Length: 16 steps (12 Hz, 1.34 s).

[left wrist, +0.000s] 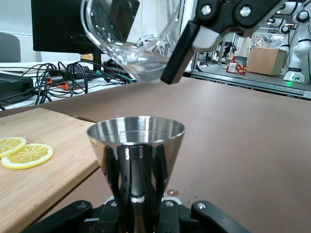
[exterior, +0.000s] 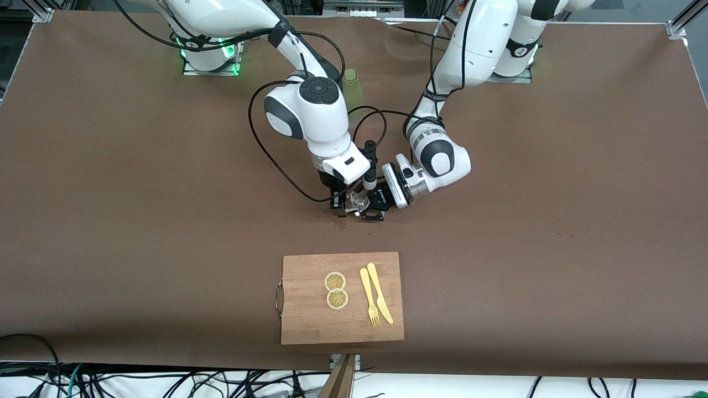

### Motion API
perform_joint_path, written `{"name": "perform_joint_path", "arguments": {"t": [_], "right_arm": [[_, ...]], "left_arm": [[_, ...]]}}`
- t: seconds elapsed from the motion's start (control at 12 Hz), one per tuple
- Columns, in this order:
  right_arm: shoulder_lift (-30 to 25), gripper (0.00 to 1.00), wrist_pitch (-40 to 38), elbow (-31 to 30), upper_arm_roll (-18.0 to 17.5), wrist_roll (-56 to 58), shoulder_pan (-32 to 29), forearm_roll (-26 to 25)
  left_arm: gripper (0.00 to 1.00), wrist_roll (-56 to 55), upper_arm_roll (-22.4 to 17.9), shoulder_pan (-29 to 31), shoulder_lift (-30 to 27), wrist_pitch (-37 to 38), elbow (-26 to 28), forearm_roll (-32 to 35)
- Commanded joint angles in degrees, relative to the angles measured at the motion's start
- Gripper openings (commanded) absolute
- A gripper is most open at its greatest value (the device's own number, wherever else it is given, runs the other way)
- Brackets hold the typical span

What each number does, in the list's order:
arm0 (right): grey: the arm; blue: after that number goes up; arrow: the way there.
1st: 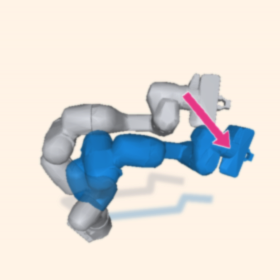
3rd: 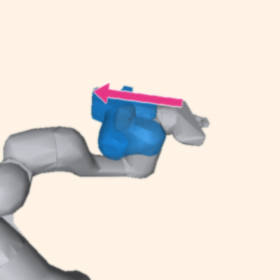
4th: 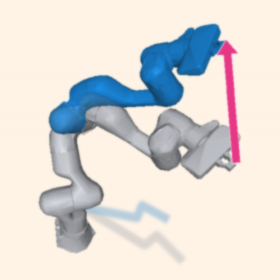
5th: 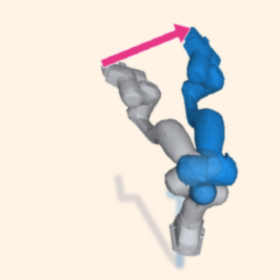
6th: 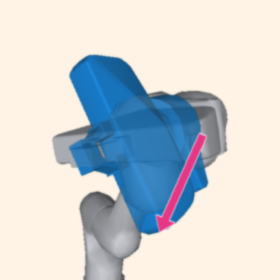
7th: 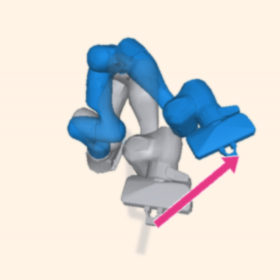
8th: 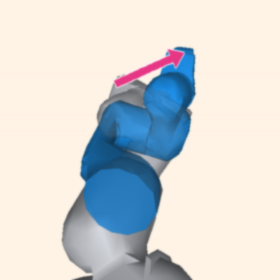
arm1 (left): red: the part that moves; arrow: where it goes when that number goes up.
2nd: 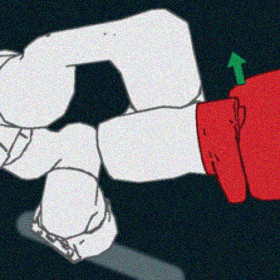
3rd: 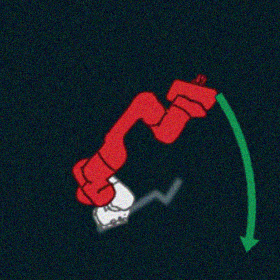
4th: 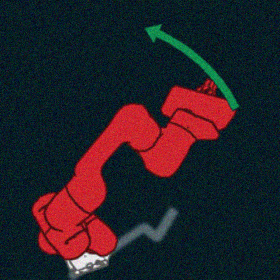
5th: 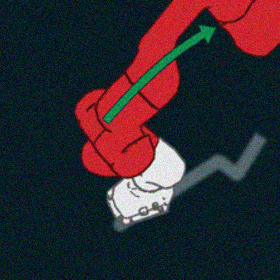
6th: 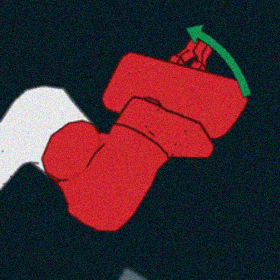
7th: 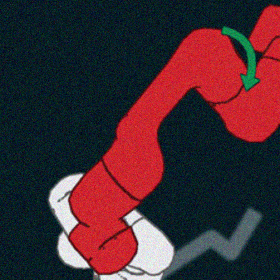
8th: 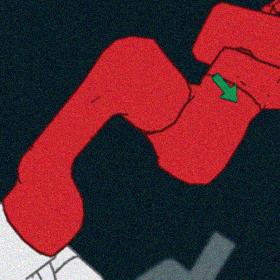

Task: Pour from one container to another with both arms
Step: 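Tip the glass upright and carry both containers back apart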

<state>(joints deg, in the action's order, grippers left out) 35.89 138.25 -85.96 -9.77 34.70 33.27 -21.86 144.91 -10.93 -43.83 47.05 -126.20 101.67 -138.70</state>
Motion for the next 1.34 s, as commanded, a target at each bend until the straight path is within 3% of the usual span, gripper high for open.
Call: {"name": "perform_joint_path", "arguments": {"t": [0.0,0.25,0.58,0.75,0.92,1.25], "right_arm": [[0.9,0.25,2.9,1.1,-0.2,-0.3,-1.5,4.5],[0.9,0.26,3.9,1.0,-0.2,0.2,-2.6,9.6],[0.6,0.26,3.9,0.6,-0.3,3.2,-4.6,21.5],[0.2,0.26,3.9,-0.1,-2.4,5.6,-8.2,26.9],[-0.5,0.26,3.9,-0.7,-5.0,11.2,-13.3,34.9],[-3.0,0.27,3.3,-3.2,-5.2,21.9,-19.5,53.7]], "left_arm": [[0.00,1.4,-0.6,-0.7,-1.4,-1.0,0.4,-3.2],[0.00,1.3,-0.8,0.1,-2.3,-0.8,0.6,-2.9],[0.00,0.6,-1.1,4.1,-4.9,-0.4,1.3,0.0],[0.00,-0.3,-1.0,6.7,-6.0,0.3,1.4,3.0],[0.00,-1.6,-1.0,9.0,-6.5,2.0,1.5,5.5],[0.00,-5.7,-0.9,15.8,-8.4,7.0,2.0,12.7]]}}
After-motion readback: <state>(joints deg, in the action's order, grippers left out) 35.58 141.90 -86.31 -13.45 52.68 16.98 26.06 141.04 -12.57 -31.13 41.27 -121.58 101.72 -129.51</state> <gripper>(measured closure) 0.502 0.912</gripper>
